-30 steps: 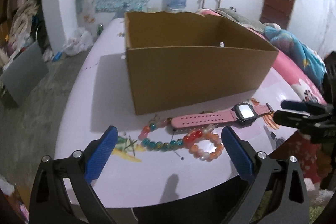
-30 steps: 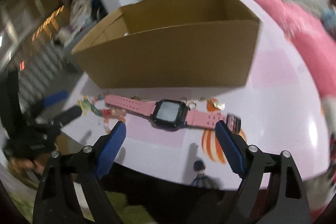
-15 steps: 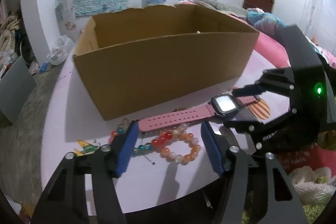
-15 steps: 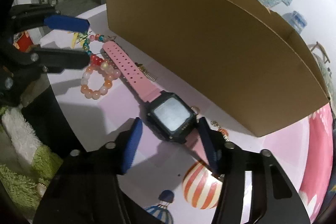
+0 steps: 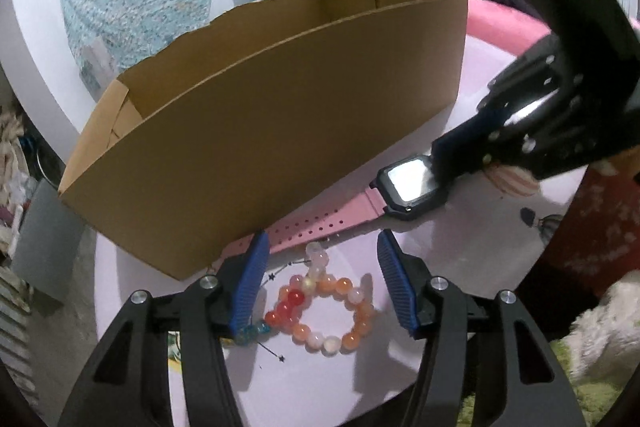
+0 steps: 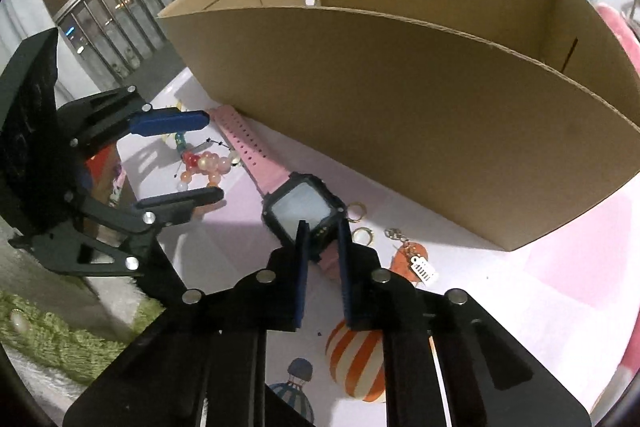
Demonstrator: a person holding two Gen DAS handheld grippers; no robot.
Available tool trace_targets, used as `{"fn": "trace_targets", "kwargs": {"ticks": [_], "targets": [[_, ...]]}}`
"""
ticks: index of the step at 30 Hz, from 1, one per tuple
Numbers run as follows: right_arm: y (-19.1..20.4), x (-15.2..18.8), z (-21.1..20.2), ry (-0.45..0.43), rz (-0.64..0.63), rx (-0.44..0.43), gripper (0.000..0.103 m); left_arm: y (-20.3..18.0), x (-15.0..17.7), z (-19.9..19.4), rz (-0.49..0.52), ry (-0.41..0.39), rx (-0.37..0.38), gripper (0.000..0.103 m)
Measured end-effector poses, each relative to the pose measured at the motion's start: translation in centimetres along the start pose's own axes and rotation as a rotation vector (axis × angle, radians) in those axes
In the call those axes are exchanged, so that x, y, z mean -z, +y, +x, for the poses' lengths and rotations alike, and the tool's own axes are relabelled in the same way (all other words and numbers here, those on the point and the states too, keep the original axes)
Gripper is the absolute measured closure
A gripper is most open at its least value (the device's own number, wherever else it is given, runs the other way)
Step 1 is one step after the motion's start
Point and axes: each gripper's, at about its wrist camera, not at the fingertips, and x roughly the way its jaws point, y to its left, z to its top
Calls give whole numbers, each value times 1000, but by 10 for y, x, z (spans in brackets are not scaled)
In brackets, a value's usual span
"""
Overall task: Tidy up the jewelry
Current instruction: 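Grasp the watch face with the right tool while the left tool grasps the strap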
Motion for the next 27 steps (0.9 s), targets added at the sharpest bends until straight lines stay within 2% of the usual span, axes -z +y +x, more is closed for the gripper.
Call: {"fn": "trace_targets", "kwargs": {"ticks": [2,4,6,10,15,19,27], "targets": [[7,-1,-2,-17,-41,41,87,1,0,-1,5,1,8,48],[13,8,-12,-44,-107,81,67,1,-1,-1,8,4,12,48],[27,9,-12,-72,-188,120,60,2,1,-1,7,13,9,48],[43,12,4,-44,-303,186,59,6,3,0,-5,23,12,48],[55,12,18,-16,-382,242,57,9,7,-3,-1,15,16,49],[52,4,21,9,-319,178,58,9,7,-3,3,3,26,49],[23,0,13,40,-169,-54,59,-2,5,7,109,12,-14,49]]}}
